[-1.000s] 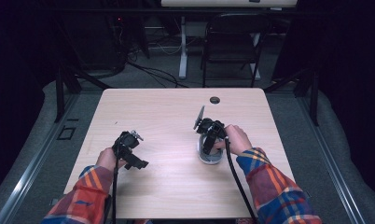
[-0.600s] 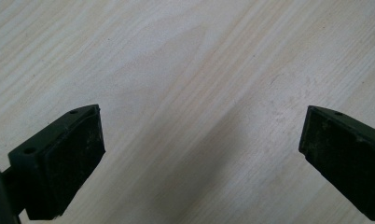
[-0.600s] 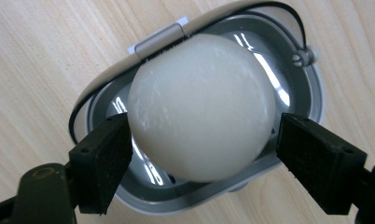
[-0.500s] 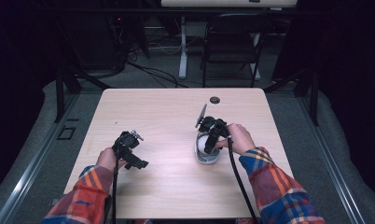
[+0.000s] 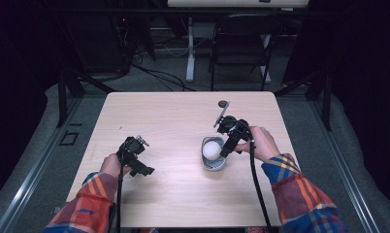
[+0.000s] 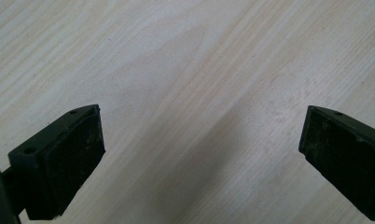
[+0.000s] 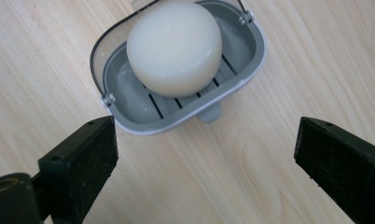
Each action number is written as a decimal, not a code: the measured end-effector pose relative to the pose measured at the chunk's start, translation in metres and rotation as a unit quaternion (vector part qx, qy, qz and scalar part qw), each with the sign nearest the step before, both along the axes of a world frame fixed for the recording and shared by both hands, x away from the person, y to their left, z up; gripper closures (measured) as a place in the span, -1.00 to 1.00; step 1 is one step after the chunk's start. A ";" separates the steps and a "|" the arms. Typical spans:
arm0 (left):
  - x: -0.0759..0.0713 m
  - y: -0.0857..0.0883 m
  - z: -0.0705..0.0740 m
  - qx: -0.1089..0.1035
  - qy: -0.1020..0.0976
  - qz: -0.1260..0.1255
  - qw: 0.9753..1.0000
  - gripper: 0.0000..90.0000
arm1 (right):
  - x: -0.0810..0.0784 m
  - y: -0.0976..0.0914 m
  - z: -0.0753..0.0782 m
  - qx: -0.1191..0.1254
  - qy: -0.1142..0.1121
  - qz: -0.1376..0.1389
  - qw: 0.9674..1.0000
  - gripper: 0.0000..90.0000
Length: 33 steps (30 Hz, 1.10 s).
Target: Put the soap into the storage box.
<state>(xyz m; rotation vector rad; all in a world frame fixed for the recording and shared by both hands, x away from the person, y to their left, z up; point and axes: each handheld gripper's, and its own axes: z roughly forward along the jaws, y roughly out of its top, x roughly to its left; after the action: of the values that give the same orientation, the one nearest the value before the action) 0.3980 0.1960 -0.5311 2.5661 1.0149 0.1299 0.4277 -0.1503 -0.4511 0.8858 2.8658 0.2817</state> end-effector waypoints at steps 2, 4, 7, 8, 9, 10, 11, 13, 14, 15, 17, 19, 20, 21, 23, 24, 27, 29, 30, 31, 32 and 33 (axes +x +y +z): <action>0.000 0.000 0.000 0.001 0.001 0.000 1.000 -1.00 | -0.003 -0.007 0.004 -0.001 -0.004 -0.003 1.000 -0.92; 0.000 0.000 0.000 0.000 0.001 0.000 1.000 -1.00 | -0.005 -0.012 0.006 -0.001 -0.007 -0.007 1.000 -0.94; 0.000 0.000 0.000 0.001 0.001 0.000 1.000 -1.00 | -0.010 -0.022 0.008 0.007 -0.011 -0.018 1.000 -0.96; 0.000 0.000 0.000 0.001 0.001 0.000 1.000 -1.00 | -0.011 -0.025 0.010 0.001 -0.011 -0.017 1.000 -0.97; 0.000 0.000 0.000 0.001 0.001 0.000 1.000 -1.00 | -0.013 -0.030 0.010 0.003 -0.012 -0.021 1.000 -0.97; 0.000 0.000 0.000 0.001 0.001 0.000 1.000 -1.00 | -0.014 -0.033 0.011 0.001 -0.012 -0.021 1.000 -0.98; 0.000 0.000 0.000 0.001 0.001 0.000 1.000 -1.00 | -0.016 -0.037 0.011 0.002 -0.014 -0.026 1.000 -0.98; 0.000 0.000 0.000 0.001 0.001 0.000 1.000 -1.00 | -0.019 -0.046 0.011 0.002 -0.014 -0.033 0.999 -0.99; 0.000 0.000 0.000 0.001 0.001 0.000 1.000 -1.00 | -0.020 -0.048 0.010 0.003 -0.012 -0.036 0.999 -0.99; 0.000 0.000 0.000 0.001 0.002 0.000 1.000 -1.00 | -0.022 -0.054 0.009 0.004 -0.015 -0.042 0.999 -0.99; 0.000 0.000 0.000 0.001 0.002 0.000 1.000 -1.00 | -0.025 -0.062 0.009 0.002 -0.011 -0.046 0.999 -0.99; 0.000 0.000 0.000 0.002 0.002 0.000 1.000 -1.00 | -0.028 -0.070 0.006 0.005 -0.014 -0.059 0.998 -0.99; 0.000 0.000 0.000 0.002 0.002 0.000 1.000 -1.00 | -0.029 -0.074 0.005 0.000 -0.012 -0.061 0.998 -0.99; 0.000 0.000 0.000 0.002 0.002 0.001 1.000 -1.00 | -0.030 -0.078 0.003 0.002 -0.011 -0.065 0.998 -0.99; 0.000 0.000 -0.001 0.002 0.002 0.001 1.000 -1.00 | -0.033 -0.087 0.000 0.001 -0.010 -0.074 0.997 -0.99; 0.000 0.000 0.000 0.003 0.003 0.000 1.000 -1.00 | -0.035 -0.091 -0.001 -0.001 -0.009 -0.076 0.997 -0.99; 0.000 -0.001 -0.001 0.005 0.002 0.001 1.000 -1.00 | -0.038 -0.102 -0.005 -0.004 -0.004 -0.086 0.996 -0.99; 0.000 -0.001 -0.001 0.005 0.002 0.001 1.000 -1.00 | -0.041 -0.108 -0.009 0.000 -0.005 -0.094 0.996 -0.99; 0.000 -0.001 -0.001 0.005 0.002 0.001 1.000 -1.00 | -0.041 -0.111 -0.010 -0.006 -0.002 -0.094 0.996 -0.99; 0.000 -0.001 -0.001 0.005 0.002 0.001 1.000 -1.00 | -0.042 -0.114 -0.013 -0.004 -0.003 -0.099 0.995 -0.99; 0.000 -0.001 -0.001 0.005 0.002 0.001 1.000 -1.00 | -0.044 -0.116 -0.016 0.001 -0.003 -0.104 0.995 -0.99; 0.000 -0.001 0.000 0.005 0.003 0.000 1.000 -1.00 | -0.045 -0.119 -0.018 0.002 -0.003 -0.107 0.994 -0.99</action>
<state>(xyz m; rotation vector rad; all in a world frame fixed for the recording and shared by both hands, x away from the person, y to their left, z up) 0.3982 0.1952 -0.5316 2.5774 1.0202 0.1279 0.3828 -0.2688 -0.4692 1.1793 2.7343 0.2652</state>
